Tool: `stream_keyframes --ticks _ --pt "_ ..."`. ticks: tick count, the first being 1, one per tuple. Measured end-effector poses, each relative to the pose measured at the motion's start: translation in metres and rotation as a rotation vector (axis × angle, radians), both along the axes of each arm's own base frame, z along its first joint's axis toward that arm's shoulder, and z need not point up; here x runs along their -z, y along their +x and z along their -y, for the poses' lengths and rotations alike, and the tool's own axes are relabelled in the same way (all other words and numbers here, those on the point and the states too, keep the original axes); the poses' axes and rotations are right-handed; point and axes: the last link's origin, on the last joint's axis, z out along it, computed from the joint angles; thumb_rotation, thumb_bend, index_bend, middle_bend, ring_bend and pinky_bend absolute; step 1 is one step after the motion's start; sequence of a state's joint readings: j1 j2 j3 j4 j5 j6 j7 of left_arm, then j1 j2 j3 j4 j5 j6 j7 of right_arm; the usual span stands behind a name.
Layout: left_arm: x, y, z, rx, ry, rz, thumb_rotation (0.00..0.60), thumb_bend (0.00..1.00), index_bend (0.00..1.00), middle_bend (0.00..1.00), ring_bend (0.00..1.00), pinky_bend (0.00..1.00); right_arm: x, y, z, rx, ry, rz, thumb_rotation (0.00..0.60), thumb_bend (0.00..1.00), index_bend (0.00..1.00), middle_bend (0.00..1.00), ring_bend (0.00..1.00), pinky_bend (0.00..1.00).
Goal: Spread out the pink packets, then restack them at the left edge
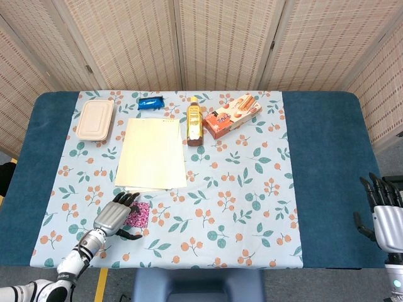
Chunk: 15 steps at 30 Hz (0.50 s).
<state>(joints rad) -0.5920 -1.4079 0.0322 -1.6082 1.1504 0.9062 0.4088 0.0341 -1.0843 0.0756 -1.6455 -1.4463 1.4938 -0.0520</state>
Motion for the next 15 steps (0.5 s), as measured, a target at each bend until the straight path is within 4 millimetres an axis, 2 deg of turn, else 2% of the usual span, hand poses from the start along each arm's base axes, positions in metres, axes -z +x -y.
stream_keyframes --ticks 15 --pt "-0.01 -0.022 0.002 -0.069 0.028 -0.012 0.315 0.06 0.34 0.0 0.0 0.0 0.003 0.004 0.005 -0.009 0.013 -0.002 0.6 0.45 0.0 0.01 0.0 0.0"
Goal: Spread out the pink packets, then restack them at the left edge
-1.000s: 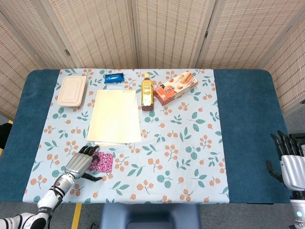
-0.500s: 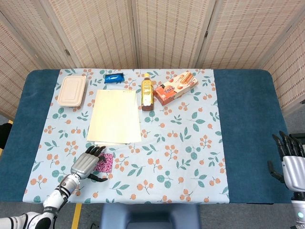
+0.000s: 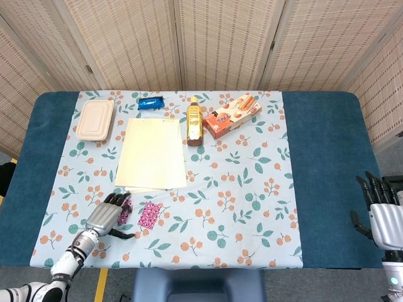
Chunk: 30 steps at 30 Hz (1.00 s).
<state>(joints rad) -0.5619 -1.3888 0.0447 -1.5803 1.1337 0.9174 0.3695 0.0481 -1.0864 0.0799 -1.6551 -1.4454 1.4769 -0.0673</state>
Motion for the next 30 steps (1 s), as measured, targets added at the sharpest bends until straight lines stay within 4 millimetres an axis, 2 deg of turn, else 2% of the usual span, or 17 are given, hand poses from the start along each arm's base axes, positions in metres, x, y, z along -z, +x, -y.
stream_keyframes --ticks 5,12,17,30 --pt "-0.004 -0.005 0.002 -0.016 0.011 0.009 0.314 0.06 0.34 0.0 0.0 0.0 0.0 0.001 0.0 -0.003 0.001 -0.002 0.6 0.45 0.01 0.01 0.0 0.0" --pt "-0.012 0.003 0.002 0.012 0.037 0.039 0.314 0.06 0.34 0.0 0.0 0.0 -0.001 0.002 -0.001 -0.004 -0.001 -0.002 0.6 0.45 0.01 0.01 0.0 0.0" --pt "-0.016 0.0 -0.003 -0.006 0.052 0.038 0.314 0.06 0.34 0.0 0.0 0.0 -0.001 0.001 -0.002 0.0 -0.004 -0.001 0.6 0.45 0.01 0.01 0.0 0.0" --pt "-0.012 -0.012 -0.002 -0.044 0.041 0.006 0.312 0.06 0.33 0.0 0.0 0.0 -0.001 0.0 -0.001 0.0 -0.002 0.001 0.6 0.45 0.01 0.01 0.0 0.0"
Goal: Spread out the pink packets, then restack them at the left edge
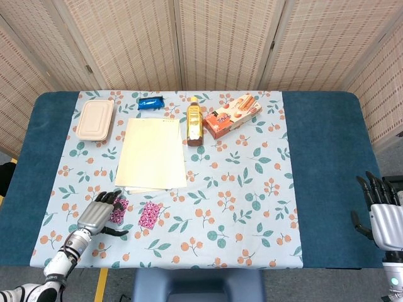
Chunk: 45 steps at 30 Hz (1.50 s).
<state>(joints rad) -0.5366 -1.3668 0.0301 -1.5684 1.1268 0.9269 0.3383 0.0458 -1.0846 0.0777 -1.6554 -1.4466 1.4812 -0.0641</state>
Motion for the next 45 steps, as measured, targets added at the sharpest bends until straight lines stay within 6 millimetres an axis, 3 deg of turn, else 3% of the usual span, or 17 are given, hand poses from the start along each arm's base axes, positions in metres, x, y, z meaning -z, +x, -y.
stream_keyframes --ticks 33,41,45 --pt "-0.02 -0.034 -0.011 -0.127 0.082 -0.015 0.312 0.06 0.33 0.0 0.0 0.0 0.001 0.002 0.0 -0.004 0.001 -0.002 0.6 0.45 0.01 0.01 0.0 0.0" --pt "-0.026 -0.032 -0.011 -0.114 0.101 -0.003 0.312 0.06 0.33 0.0 0.0 0.0 0.0 0.003 -0.001 -0.004 -0.004 -0.001 0.6 0.45 0.0 0.01 0.0 0.0" --pt "-0.03 -0.026 -0.012 -0.087 0.119 0.006 0.377 0.06 0.31 0.0 0.0 0.0 0.0 0.003 -0.001 -0.005 -0.005 -0.001 0.6 0.45 0.0 0.01 0.0 0.0"
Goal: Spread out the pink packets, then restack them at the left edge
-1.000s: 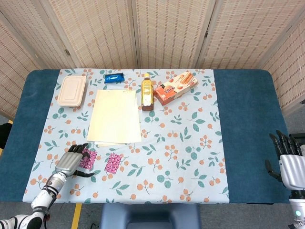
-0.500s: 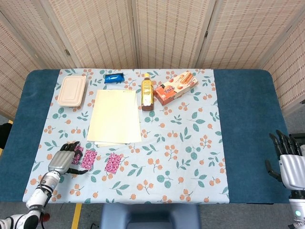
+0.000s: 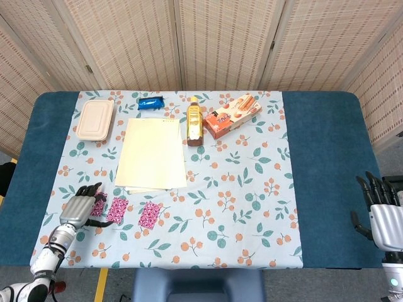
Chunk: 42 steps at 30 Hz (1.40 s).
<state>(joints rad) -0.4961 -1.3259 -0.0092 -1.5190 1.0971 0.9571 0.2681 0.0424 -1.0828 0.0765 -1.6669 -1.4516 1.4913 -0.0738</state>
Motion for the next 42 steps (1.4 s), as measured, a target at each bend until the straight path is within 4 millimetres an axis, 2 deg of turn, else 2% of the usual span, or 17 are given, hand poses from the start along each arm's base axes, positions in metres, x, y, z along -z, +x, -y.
stream_keyframes --ticks 2,8,14,20,26,33,42 --pt "-0.002 0.002 -0.001 0.011 0.01 0.002 0.468 0.06 0.29 0.0 0.0 0.0 0.0 0.0 0.0 -0.001 0.0 0.0 0.6 0.45 0.0 0.01 0.0 0.0" --pt "-0.01 0.009 -0.005 0.043 0.034 -0.002 0.6 0.06 0.24 0.0 0.0 0.0 -0.001 0.0 -0.001 -0.003 -0.002 0.0 0.6 0.45 0.0 0.01 0.0 0.0" --pt "-0.016 0.012 -0.008 0.075 0.036 -0.023 0.6 0.07 0.23 0.0 0.0 0.0 -0.002 -0.001 -0.002 -0.004 -0.003 0.001 0.6 0.45 0.01 0.01 0.0 0.0" --pt "-0.009 0.026 -0.002 0.117 -0.014 0.017 0.6 0.07 0.23 0.0 0.0 0.0 -0.001 -0.002 -0.002 -0.005 0.002 0.004 0.6 0.45 0.0 0.01 0.0 0.0" --pt "0.004 0.05 -0.001 0.202 -0.067 0.0 0.6 0.07 0.23 0.0 0.0 0.0 -0.003 -0.006 -0.004 0.001 -0.003 0.006 0.6 0.45 0.0 0.01 0.0 0.0" --pt "0.029 0.084 0.0 0.288 -0.13 -0.02 0.6 0.09 0.23 0.0 0.0 0.0 -0.006 -0.013 -0.006 0.015 -0.008 0.012 0.6 0.45 0.0 0.01 0.0 0.0" --pt "0.054 0.104 0.0 0.297 -0.171 -0.063 0.6 0.1 0.22 0.0 0.0 0.0 -0.008 -0.018 -0.007 0.024 -0.01 0.015 0.6 0.45 0.01 0.01 0.0 0.0"
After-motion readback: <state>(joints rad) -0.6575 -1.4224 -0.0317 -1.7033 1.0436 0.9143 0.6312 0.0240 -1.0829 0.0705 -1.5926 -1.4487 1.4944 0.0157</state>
